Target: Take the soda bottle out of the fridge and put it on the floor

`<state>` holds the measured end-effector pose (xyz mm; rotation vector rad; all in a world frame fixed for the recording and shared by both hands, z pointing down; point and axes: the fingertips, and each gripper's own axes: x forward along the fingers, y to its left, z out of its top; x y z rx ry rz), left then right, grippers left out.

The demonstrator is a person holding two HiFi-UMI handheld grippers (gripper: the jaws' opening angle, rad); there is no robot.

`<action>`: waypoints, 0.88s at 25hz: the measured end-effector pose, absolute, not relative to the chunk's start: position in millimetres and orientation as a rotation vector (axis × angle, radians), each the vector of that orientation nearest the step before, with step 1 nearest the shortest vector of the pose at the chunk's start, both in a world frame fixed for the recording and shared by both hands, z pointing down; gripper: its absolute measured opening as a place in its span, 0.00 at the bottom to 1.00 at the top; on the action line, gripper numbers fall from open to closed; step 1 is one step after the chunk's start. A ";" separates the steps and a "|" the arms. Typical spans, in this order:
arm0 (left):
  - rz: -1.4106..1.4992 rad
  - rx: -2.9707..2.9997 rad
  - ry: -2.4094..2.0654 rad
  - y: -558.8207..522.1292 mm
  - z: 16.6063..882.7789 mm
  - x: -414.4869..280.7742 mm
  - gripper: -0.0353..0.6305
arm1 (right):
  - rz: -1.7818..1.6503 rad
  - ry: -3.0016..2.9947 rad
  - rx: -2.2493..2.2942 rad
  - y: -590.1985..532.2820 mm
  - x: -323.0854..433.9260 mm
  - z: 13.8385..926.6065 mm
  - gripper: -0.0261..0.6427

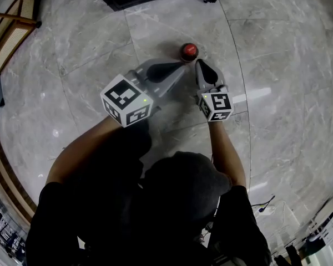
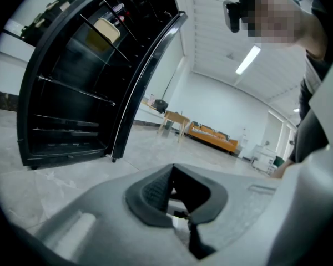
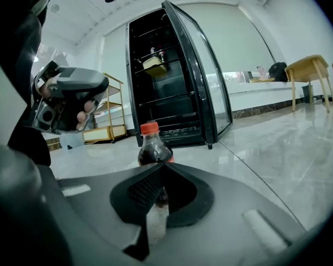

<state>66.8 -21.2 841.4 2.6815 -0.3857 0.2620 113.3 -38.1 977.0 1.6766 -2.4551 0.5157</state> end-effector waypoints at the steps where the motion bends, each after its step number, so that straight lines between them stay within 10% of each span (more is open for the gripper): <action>1: 0.242 2.683 -0.391 -25.9 835.5 68.8 0.06 | 0.515 -2.453 1.671 -40.7 112.8 973.0 0.04; 22: 0.222 2.839 -0.247 -107.8 438.7 114.9 0.06 | 0.622 -2.296 1.858 -115.8 160.1 578.9 0.04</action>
